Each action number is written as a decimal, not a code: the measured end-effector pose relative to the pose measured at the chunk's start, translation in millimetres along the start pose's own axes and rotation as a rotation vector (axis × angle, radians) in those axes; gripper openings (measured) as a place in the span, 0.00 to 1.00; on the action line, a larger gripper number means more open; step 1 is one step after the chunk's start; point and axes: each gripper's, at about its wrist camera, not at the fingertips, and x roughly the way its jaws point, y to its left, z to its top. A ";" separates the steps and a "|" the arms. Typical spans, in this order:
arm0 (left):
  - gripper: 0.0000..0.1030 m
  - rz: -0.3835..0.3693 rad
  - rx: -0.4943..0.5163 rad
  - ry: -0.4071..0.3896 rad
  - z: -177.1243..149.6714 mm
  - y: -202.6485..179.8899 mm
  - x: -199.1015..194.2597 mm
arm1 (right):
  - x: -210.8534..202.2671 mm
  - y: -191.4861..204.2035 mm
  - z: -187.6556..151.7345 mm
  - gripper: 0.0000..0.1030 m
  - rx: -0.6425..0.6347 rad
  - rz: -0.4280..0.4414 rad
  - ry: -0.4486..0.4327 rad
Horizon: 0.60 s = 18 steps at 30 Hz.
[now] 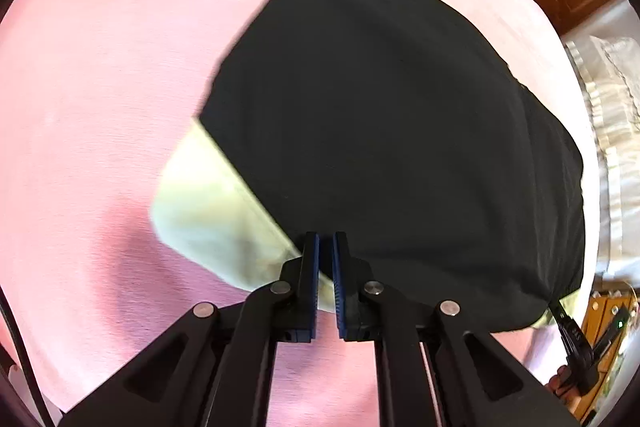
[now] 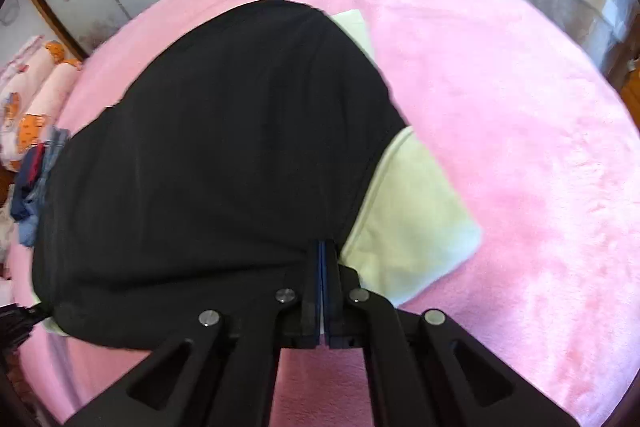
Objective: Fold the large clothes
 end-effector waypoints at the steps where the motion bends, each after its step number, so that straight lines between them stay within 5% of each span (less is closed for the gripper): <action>1: 0.06 0.012 -0.002 -0.006 1.2 2.5 -1.0 | 0.0 -2.3 -1.3 0.00 0.014 -0.022 -0.001; 3: 0.06 0.044 -0.003 -0.015 3.3 6.1 -1.6 | -1.2 -10.7 -7.6 0.00 0.074 -0.094 0.002; 5: 0.06 0.073 -0.001 -0.013 5.0 10.4 0.4 | -3.0 -23.6 -10.7 0.00 0.133 -0.059 0.012; 11: 0.06 0.153 0.005 -0.013 9.1 25.0 7.9 | -5.9 -23.7 -10.4 0.00 0.081 -0.115 0.016; 18: 0.06 0.159 -0.076 -0.054 21.6 54.3 10.9 | -6.5 -19.7 -9.0 0.00 0.054 -0.157 0.024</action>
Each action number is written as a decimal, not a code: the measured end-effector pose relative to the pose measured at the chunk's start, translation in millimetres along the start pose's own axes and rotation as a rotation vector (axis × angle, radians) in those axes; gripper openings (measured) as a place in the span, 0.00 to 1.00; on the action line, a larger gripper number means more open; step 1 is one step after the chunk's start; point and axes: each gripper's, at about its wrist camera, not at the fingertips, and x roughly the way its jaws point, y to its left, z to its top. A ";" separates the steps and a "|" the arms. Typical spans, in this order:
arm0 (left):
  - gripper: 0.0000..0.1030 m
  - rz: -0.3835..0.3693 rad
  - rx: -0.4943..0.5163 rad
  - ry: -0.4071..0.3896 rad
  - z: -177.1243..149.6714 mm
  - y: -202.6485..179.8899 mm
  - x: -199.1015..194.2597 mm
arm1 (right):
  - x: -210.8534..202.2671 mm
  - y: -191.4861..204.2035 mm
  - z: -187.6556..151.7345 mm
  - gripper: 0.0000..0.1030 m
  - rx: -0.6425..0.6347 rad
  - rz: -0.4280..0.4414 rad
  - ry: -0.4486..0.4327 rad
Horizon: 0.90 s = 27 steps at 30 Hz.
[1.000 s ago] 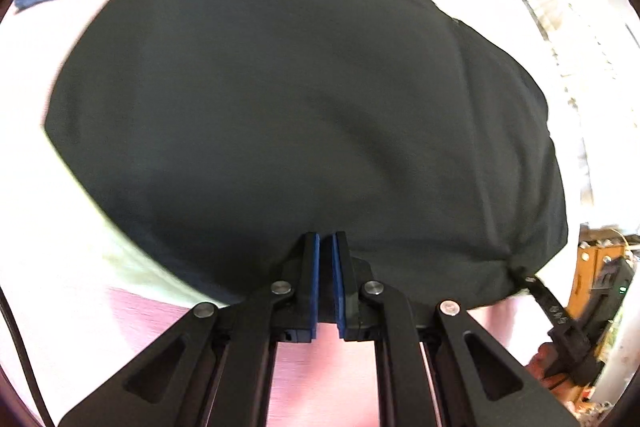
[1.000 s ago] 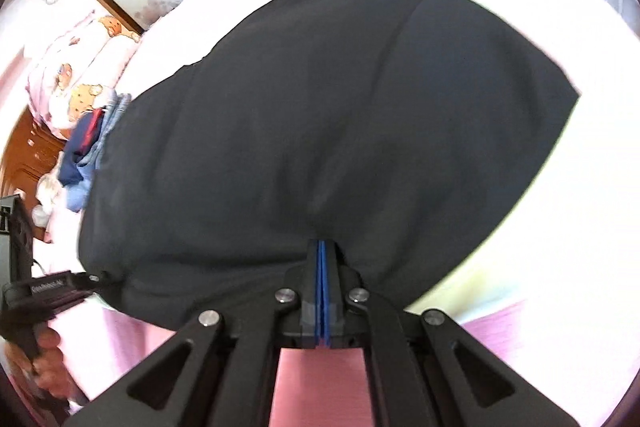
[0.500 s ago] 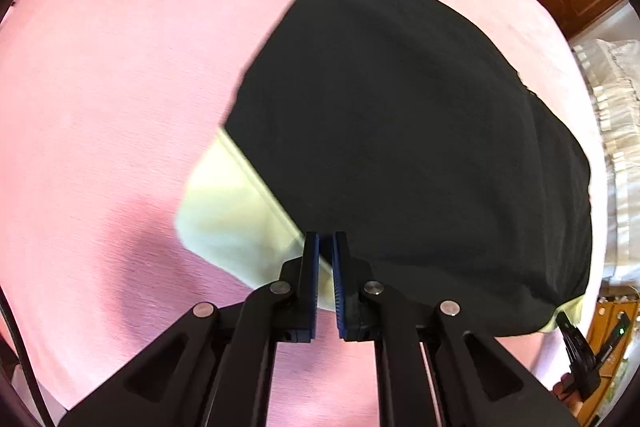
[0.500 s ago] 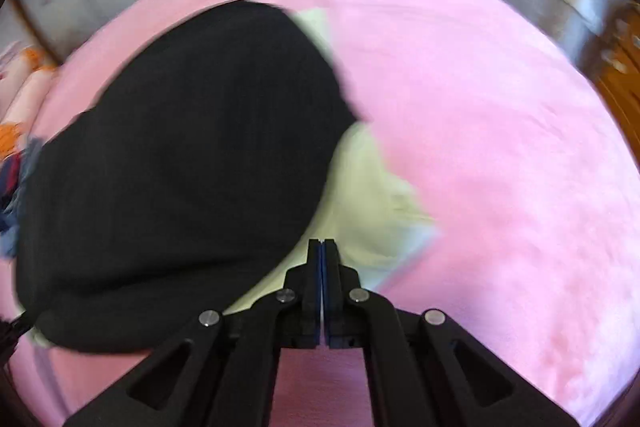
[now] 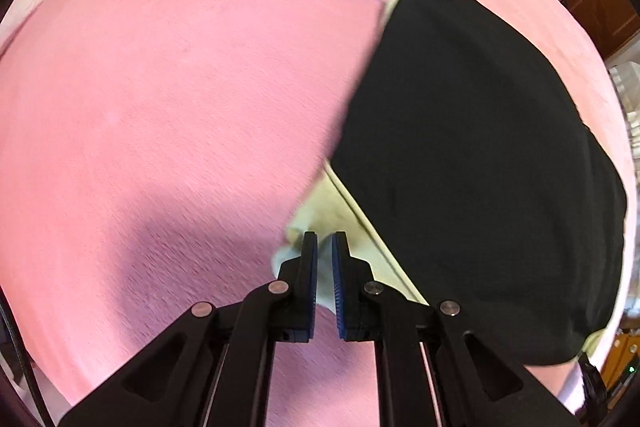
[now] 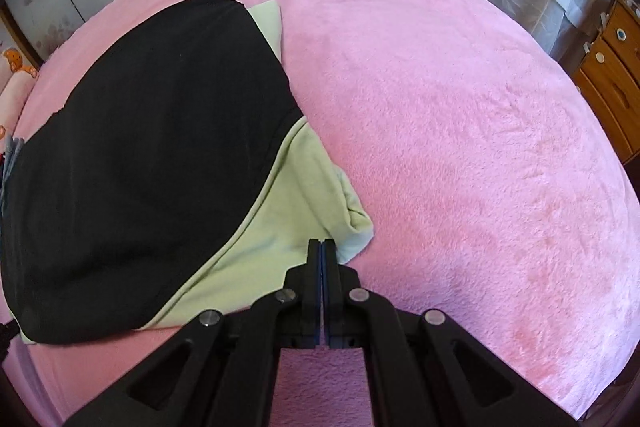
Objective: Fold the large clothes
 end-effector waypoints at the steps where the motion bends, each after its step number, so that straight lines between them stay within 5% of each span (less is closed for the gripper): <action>1: 0.06 0.008 -0.001 -0.002 2.7 0.6 1.4 | -0.8 -1.7 -3.6 0.00 0.001 -0.007 -0.002; 8: 0.06 0.024 -0.019 -0.011 11.4 -2.9 -5.2 | -12.9 7.1 -10.8 0.00 -0.009 -0.061 -0.026; 13: 0.06 -0.029 0.031 -0.030 5.6 -12.6 -33.4 | -41.7 19.5 -2.1 0.00 0.017 0.037 -0.062; 18: 0.06 -0.083 0.123 -0.016 -1.9 -57.6 -57.8 | -54.7 62.8 5.7 0.00 -0.039 0.192 0.002; 23: 0.06 -0.190 0.190 0.106 -14.4 -108.1 -52.2 | -63.3 120.9 -3.2 0.00 -0.140 0.314 0.078; 27: 0.06 -0.200 0.269 0.153 -23.0 -154.2 -44.2 | -58.5 156.1 -1.3 0.00 -0.201 0.408 0.127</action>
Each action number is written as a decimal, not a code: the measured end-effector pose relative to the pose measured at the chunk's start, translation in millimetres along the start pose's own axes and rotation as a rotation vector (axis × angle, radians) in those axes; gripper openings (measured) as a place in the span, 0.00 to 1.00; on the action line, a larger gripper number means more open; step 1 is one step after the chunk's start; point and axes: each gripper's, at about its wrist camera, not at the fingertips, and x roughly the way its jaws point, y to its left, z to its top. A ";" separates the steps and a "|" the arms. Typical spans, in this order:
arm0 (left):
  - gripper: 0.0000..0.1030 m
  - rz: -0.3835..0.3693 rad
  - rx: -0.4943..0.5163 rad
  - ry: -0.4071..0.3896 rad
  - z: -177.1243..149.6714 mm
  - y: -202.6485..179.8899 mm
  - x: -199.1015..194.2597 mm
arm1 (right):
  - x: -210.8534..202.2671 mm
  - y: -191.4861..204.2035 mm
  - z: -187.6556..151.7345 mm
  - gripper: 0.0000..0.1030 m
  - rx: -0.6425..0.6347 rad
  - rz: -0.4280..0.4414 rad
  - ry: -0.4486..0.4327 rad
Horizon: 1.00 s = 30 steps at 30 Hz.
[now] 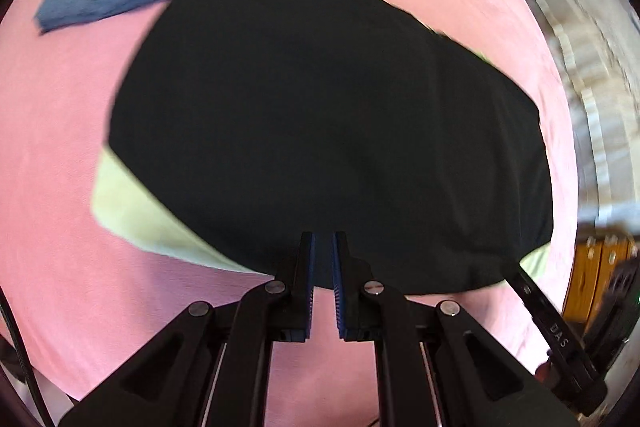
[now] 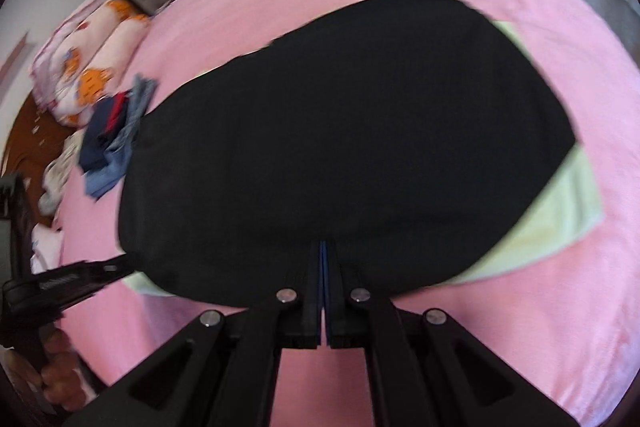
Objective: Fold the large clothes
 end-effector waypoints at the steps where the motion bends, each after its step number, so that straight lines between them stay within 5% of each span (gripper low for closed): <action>1: 0.06 0.004 0.018 0.015 1.6 -8.6 5.3 | 5.0 8.0 2.5 0.00 -0.018 0.014 0.017; 14: 0.06 -0.135 0.071 0.148 43.7 -51.9 68.2 | 75.9 44.4 22.2 0.00 -0.085 0.194 0.186; 23: 0.06 -0.225 -0.019 0.075 103.2 -38.7 84.6 | 104.9 41.0 75.6 0.00 -0.062 0.233 0.143; 30: 0.06 -0.208 -0.002 -0.022 159.2 -44.9 92.5 | 124.3 38.5 126.4 0.00 -0.052 0.220 0.039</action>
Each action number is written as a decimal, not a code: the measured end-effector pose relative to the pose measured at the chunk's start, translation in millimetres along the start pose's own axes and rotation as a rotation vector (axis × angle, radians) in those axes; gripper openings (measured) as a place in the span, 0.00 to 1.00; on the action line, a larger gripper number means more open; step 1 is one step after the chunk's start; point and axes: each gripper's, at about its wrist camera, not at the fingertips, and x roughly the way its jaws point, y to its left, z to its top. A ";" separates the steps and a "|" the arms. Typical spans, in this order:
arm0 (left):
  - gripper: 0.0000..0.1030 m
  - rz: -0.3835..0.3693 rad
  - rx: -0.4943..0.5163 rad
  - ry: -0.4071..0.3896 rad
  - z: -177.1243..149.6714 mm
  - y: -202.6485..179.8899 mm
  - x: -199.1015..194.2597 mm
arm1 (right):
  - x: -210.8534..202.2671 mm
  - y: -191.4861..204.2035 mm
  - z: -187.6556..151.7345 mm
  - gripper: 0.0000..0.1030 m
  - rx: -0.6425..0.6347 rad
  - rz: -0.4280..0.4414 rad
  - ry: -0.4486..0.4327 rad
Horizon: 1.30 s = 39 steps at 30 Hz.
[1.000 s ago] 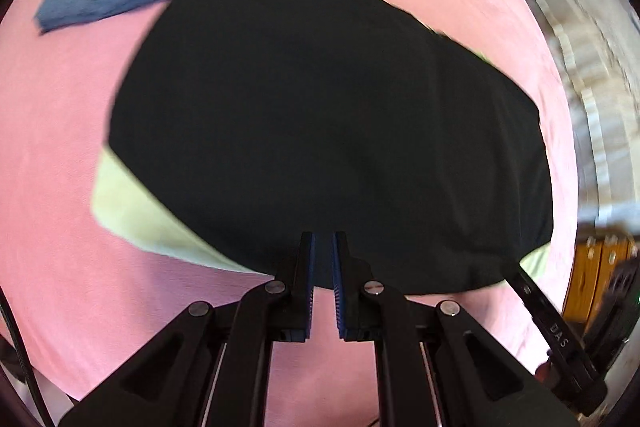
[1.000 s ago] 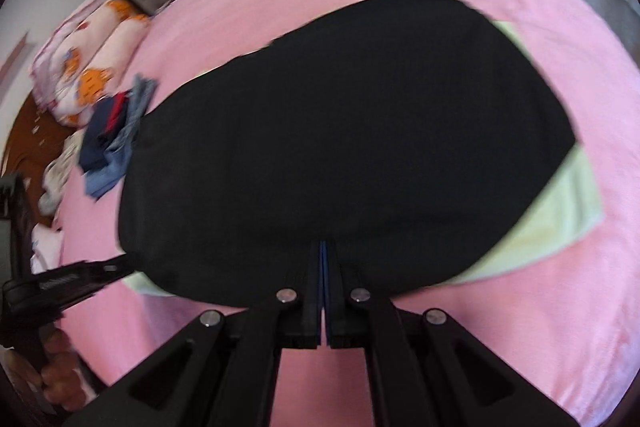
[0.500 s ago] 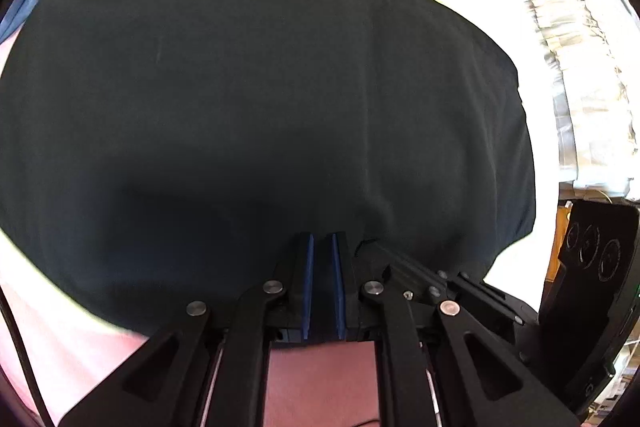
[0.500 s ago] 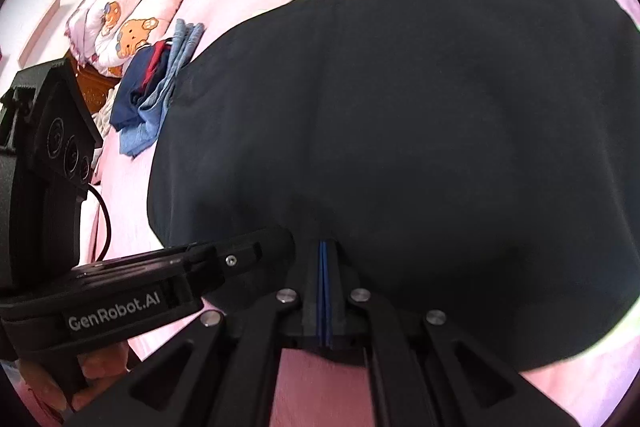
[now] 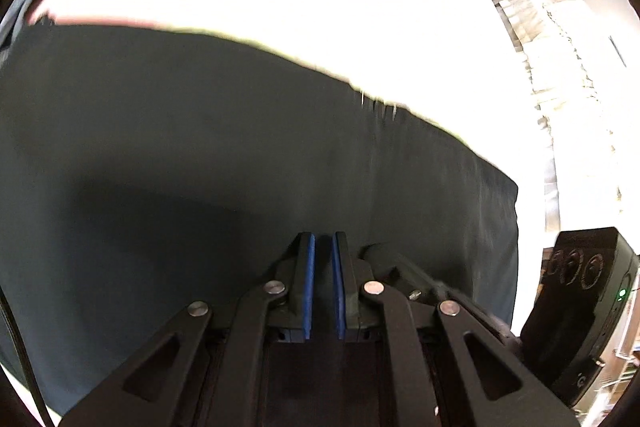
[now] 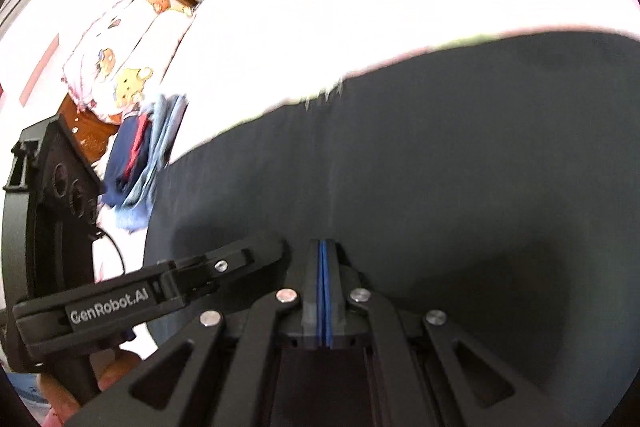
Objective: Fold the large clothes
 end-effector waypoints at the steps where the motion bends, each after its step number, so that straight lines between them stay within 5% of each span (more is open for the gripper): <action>1: 0.06 0.006 0.009 -0.007 4.7 -0.9 1.1 | 0.7 -0.9 5.8 0.00 -0.005 -0.011 -0.014; 14: 0.06 0.062 0.006 -0.109 36.3 43.0 -23.0 | -24.9 -61.2 37.1 0.00 0.081 -0.081 -0.099; 33: 0.06 0.372 -0.040 -0.240 74.1 169.1 -82.6 | -118.9 -191.5 24.5 0.00 0.326 -0.485 -0.239; 36: 0.06 0.435 -0.048 -0.258 78.5 183.9 -89.1 | -124.8 -199.2 25.3 0.00 0.297 -0.611 -0.226; 39: 0.06 0.445 -0.074 -0.269 82.2 191.2 -92.7 | -131.5 -209.3 27.0 0.00 0.345 -0.597 -0.233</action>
